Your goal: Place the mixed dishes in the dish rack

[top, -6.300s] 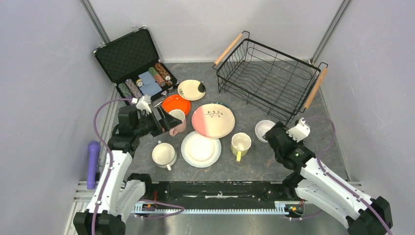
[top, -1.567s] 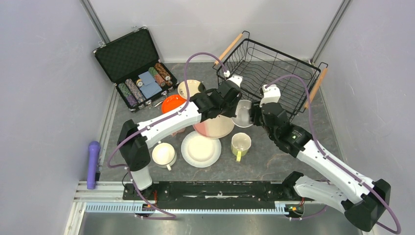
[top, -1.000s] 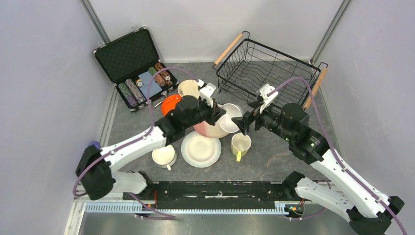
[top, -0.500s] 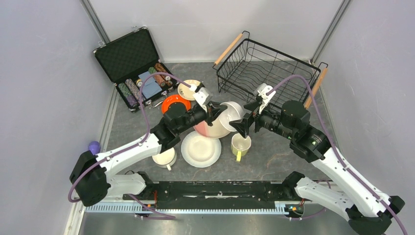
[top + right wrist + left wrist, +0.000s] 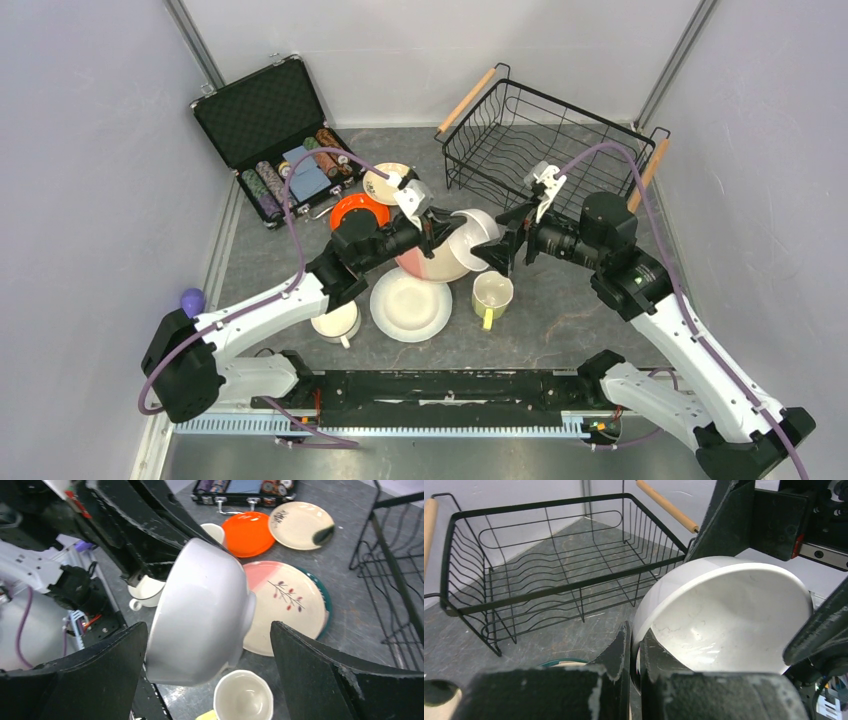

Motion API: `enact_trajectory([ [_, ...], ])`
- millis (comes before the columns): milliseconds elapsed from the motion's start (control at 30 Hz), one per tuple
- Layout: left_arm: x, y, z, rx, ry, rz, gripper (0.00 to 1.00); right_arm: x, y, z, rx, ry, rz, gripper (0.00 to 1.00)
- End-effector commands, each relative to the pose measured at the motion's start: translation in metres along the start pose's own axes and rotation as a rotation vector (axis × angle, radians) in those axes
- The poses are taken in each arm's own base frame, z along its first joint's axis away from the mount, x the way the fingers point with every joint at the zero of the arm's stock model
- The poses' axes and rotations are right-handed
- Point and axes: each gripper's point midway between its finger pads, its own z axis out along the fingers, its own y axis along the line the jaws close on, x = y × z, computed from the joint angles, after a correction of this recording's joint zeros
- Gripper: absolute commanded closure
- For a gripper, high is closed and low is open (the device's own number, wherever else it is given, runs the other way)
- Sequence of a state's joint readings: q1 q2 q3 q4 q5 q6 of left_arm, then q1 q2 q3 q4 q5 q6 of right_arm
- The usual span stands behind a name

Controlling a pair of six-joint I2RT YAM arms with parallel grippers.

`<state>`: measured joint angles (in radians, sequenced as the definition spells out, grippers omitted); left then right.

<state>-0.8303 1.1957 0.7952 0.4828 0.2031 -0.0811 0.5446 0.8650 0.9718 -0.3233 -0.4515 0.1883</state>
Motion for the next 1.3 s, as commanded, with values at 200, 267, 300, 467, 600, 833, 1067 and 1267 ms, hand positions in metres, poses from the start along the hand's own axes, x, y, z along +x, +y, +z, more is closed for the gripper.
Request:
enact_trajectory([
  [200, -0.048, -0.011, 0.005, 0.074, -0.132, 0.015, 0.98, -0.003, 0.033, 0.002, -0.208, -0.025, 0.010, 0.02],
  [267, -0.050, -0.008, 0.004, 0.067, -0.138, 0.011, 0.98, 0.001, 0.032, 0.003, -0.202, -0.015, 0.018, 0.02],
  [300, -0.050, -0.007, 0.004, 0.065, -0.140, 0.006, 0.98, 0.002, 0.029, 0.002, -0.187, -0.014, 0.020, 0.02],
  [467, -0.053, -0.002, 0.001, 0.056, -0.150, 0.001, 0.98, 0.012, 0.021, -0.001, -0.154, 0.005, 0.029, 0.02],
  [600, -0.051, -0.002, 0.003, 0.061, -0.138, -0.004, 0.98, 0.011, 0.024, -0.003, -0.172, -0.009, 0.016, 0.03],
  [833, -0.044, -0.010, 0.010, 0.111, -0.096, -0.025, 0.98, 0.002, 0.037, -0.004, -0.251, -0.047, -0.002, 0.10],
  [1067, -0.036, -0.010, 0.013, 0.121, -0.060, -0.019, 0.98, -0.002, 0.041, -0.007, -0.269, -0.062, -0.017, 0.09],
  [1267, -0.032, -0.010, 0.014, 0.122, -0.043, -0.012, 0.98, -0.004, 0.036, -0.008, -0.248, -0.061, -0.016, 0.25],
])
